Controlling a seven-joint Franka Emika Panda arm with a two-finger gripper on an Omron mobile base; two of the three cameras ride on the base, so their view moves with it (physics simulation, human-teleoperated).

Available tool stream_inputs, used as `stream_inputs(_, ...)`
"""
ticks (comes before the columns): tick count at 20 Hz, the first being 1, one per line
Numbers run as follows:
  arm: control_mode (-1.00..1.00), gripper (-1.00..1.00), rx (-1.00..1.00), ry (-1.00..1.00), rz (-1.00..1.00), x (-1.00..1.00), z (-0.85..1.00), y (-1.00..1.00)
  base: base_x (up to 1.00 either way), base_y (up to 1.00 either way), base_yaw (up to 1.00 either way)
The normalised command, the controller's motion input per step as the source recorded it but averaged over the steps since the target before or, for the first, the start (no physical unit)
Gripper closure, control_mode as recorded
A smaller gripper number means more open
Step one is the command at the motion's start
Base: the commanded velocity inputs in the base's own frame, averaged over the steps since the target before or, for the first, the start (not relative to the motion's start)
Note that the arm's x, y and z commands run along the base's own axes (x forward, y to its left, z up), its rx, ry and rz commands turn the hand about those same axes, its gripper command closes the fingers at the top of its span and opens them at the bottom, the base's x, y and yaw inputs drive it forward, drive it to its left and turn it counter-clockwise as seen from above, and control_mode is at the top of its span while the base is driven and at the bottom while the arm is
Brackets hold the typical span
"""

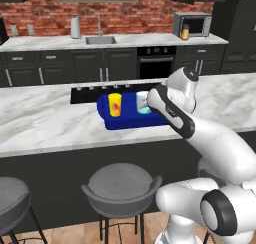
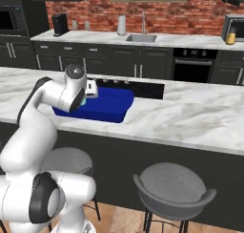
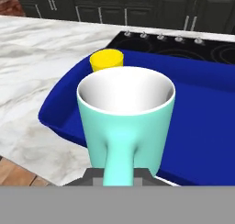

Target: There is a tray on the dining counter. Grab the cup, mug, and pitcher and place them on the tray. The pitcher may be placed next to the tray if it cannot fit the tray.

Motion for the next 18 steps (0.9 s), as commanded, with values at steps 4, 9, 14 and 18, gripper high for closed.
stream_inputs(4,-1.00,1.00,0.00,0.00,0.00,0.34,-0.13,0.01,0.00,0.00,0.00)
stream_inputs(9,-1.00,1.00,0.00,0.01,0.00,0.29,-0.19,0.00,0.00,0.00,0.00)
stream_inputs(14,-1.00,1.00,0.00,0.01,0.00,0.22,-0.14,0.01,0.00,0.00,0.00)
stream_inputs(18,-1.00,1.00,0.00,0.00,0.00,0.27,-0.12,0.03,0.00,0.00,0.00)
